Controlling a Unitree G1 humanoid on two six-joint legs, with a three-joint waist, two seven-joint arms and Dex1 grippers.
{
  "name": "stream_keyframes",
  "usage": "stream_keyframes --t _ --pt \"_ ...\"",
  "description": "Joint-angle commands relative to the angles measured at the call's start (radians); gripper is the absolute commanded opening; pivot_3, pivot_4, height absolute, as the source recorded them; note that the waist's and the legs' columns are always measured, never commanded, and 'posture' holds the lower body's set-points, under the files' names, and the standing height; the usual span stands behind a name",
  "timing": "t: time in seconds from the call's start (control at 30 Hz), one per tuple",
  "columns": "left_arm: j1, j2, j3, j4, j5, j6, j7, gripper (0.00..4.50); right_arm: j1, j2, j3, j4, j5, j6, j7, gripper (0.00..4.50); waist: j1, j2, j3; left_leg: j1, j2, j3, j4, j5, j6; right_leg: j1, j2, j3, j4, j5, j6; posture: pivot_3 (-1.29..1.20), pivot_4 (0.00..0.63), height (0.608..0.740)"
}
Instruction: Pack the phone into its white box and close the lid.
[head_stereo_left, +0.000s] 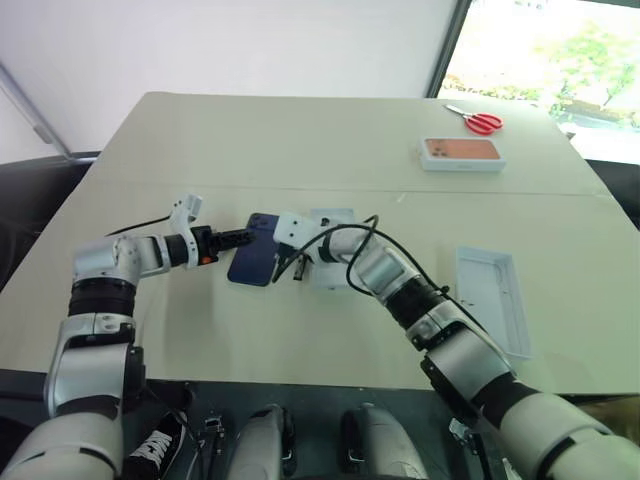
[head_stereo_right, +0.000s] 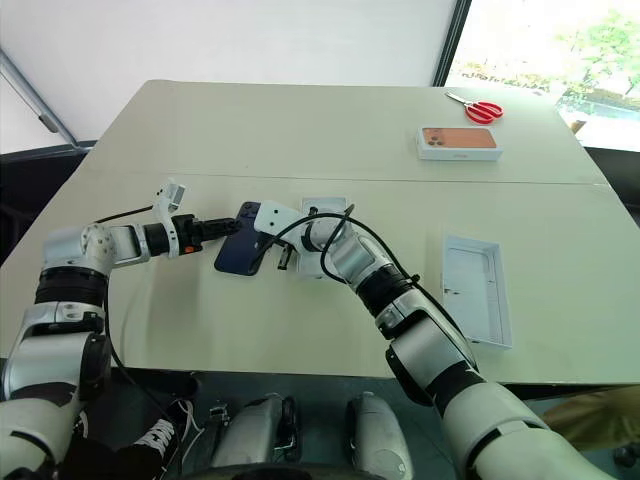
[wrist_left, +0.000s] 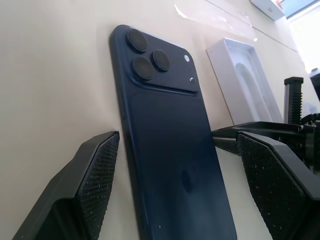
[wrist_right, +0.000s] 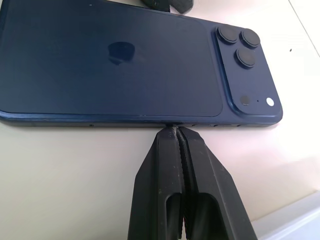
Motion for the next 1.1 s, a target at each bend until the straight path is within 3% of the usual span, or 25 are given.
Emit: stream_keyframes --t 0.03,0.47,0.57,0.7,0.97,1.1 --pt "0.039 -0.065 -0.075 0.007 -0.005 0.104 -0.039 3.95 -0.028 0.016 -0.017 0.006 -0.003 -0.028 -0.013 0.09 0.0 0.0 -0.001 0.0 0.0 0.0 -0.001 0.0 0.0 0.0 0.0 0.0 0.0 0.0 0.0 0.0 0.15 0.74" --pt "0.008 -0.101 0.059 0.034 -0.023 0.141 0.026 3.95 -0.01 -0.014 -0.026 0.011 -0.018 -0.058 -0.015 0.09 0.001 0.001 -0.001 0.0 -0.005 -0.001 -0.002 0.0 0.001 0.001 -0.005 0.0 0.0 0.0 0.0 0.0 0.15 0.74" --pt "0.038 -0.102 0.091 0.025 -0.038 0.162 0.037 3.06 -0.001 -0.016 -0.025 0.0 -0.018 -0.057 -0.014 0.0 -0.002 0.001 -0.001 0.0 -0.005 -0.001 -0.002 0.0 0.001 0.0 -0.005 0.0 0.0 0.0 0.0 0.0 0.15 0.74" --pt "0.075 -0.104 0.124 -0.003 -0.063 0.179 0.041 1.12 0.012 -0.016 -0.021 -0.015 -0.018 -0.054 -0.012 0.0 -0.005 0.0 -0.001 0.0 -0.005 -0.001 -0.003 0.0 0.001 0.0 -0.005 0.0 -0.001 0.0 0.0 0.0 0.15 0.74" --pt "0.123 -0.103 0.141 -0.062 -0.097 0.217 0.049 1.12 0.015 -0.016 -0.026 -0.022 -0.013 -0.051 -0.013 0.0 -0.008 0.0 -0.001 0.0 -0.005 -0.001 -0.004 0.0 0.001 -0.001 -0.005 0.0 -0.001 0.0 0.0 0.0 0.15 0.74" --pt "0.135 -0.113 0.166 -0.067 -0.118 0.231 0.068 0.01 0.015 -0.014 -0.028 -0.026 -0.01 -0.047 -0.011 0.0 -0.01 0.0 -0.001 0.0 -0.005 -0.001 -0.004 0.0 0.0 -0.001 -0.005 0.0 -0.001 0.0 0.0 0.0 0.15 0.74"
